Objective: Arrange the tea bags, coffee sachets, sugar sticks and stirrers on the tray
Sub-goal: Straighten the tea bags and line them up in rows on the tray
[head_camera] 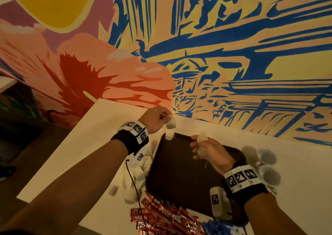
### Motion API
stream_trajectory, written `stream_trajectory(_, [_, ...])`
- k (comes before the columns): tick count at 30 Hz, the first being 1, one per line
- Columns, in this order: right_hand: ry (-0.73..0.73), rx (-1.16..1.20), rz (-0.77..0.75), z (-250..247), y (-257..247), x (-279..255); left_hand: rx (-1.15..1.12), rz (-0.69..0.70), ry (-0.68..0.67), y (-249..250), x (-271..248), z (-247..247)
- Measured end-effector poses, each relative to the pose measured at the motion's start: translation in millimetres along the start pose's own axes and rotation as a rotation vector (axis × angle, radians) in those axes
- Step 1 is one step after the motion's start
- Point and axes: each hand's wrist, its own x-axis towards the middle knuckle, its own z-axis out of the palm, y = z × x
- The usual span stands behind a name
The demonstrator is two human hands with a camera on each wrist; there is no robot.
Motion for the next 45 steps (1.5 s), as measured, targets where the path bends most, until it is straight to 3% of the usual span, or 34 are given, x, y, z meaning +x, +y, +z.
stream_trajectory(4, [0.021, 0.047, 0.045, 5, 9, 14, 0.156, -0.092, -0.069, -42, 36, 21])
stream_trajectory(13, [0.055, 0.045, 0.057, 13, 31, 39, 0.331, -0.183, -0.415, -106, 77, 84])
stream_trajectory(18, [0.101, 0.085, 0.06, 20, 31, 48, 0.351, -0.212, -0.464, -120, 95, 101])
stream_trajectory(26, [0.105, 0.127, 0.076, 25, 32, 67, 0.367, -0.206, -0.394, -132, 108, 107])
stream_trajectory(32, [0.069, 0.245, 0.108, 26, 31, 75, 0.31, -0.244, -0.186, -126, 107, 98])
stream_trajectory(35, [0.063, 0.182, 0.067, 26, 29, 74, 0.253, -0.227, -0.108, -115, 100, 90])
stream_trajectory(40, [0.058, 0.175, -0.019, 24, 24, 65, -0.034, -0.141, -0.047, -77, 79, 70])
stream_trajectory(45, [0.09, 0.263, -0.052, 15, 18, 48, -0.445, -0.115, -0.135, -27, 39, 49])
